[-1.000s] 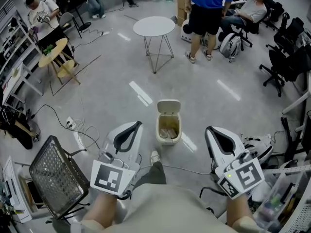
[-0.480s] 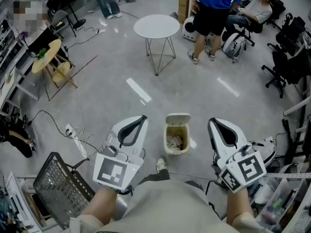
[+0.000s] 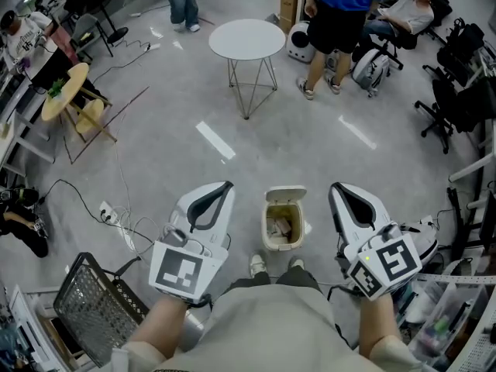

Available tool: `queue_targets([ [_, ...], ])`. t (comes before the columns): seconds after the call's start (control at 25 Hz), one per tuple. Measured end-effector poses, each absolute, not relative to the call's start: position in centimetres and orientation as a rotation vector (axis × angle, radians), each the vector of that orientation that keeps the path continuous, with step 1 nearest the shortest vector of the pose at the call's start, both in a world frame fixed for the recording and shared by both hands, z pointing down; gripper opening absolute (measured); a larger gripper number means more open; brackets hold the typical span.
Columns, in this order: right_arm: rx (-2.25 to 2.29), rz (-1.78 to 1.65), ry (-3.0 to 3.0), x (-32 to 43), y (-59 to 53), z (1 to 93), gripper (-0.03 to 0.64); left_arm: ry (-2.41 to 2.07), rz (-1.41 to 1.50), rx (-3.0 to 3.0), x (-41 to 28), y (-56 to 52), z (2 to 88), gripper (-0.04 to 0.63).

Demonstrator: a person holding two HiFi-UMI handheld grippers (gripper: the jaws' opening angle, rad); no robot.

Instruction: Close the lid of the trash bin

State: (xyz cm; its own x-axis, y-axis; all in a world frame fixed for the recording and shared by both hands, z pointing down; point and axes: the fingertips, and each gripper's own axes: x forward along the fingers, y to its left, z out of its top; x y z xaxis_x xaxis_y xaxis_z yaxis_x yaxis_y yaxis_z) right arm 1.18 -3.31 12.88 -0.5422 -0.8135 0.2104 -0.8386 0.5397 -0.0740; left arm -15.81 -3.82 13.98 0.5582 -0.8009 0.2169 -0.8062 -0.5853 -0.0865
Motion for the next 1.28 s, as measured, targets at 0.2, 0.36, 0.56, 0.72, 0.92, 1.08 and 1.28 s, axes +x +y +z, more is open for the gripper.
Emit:
queue_targets([
  [0.2, 1.371, 0.299, -2.603, 0.8, -5.3, 14.6, 0.003, -1.433, 0.371, 2.715, -16.4, -5.2, 15.0, 0.002],
  [0.36, 1.334, 0.368, -2.585, 0.9, -7.9, 17.0, 0.003, -1.431, 0.412, 2.678, -16.3, -6.9, 16.7, 0.003],
  [0.56, 1.284, 0.478, -2.563, 0.8, -12.1, 21.7, 0.003, -1.399, 0.460, 2.657, -15.7, -9.7, 20.0, 0.003],
  [0.72, 1.250, 0.535, -2.512, 1.0, -15.2, 26.1, 0.003, -1.361, 0.540, 2.672, -14.7, -12.0, 23.1, 0.002],
  [0.92, 1.208, 0.634, -2.463, 1.2, -17.3, 30.6, 0.003, -1.323, 0.582, 2.632, -13.4, -14.2, 26.1, 0.003],
  [1.08, 1.155, 0.695, -2.419, 1.0, -18.1, 34.8, 0.003, -1.287, 0.622, 2.561, -12.7, -15.3, 30.3, 0.003],
  [1.28, 1.061, 0.759, -2.340, 1.2, -19.1, 42.5, 0.003, -1.250, 0.687, 2.471, -11.8, -16.2, 37.0, 0.003],
])
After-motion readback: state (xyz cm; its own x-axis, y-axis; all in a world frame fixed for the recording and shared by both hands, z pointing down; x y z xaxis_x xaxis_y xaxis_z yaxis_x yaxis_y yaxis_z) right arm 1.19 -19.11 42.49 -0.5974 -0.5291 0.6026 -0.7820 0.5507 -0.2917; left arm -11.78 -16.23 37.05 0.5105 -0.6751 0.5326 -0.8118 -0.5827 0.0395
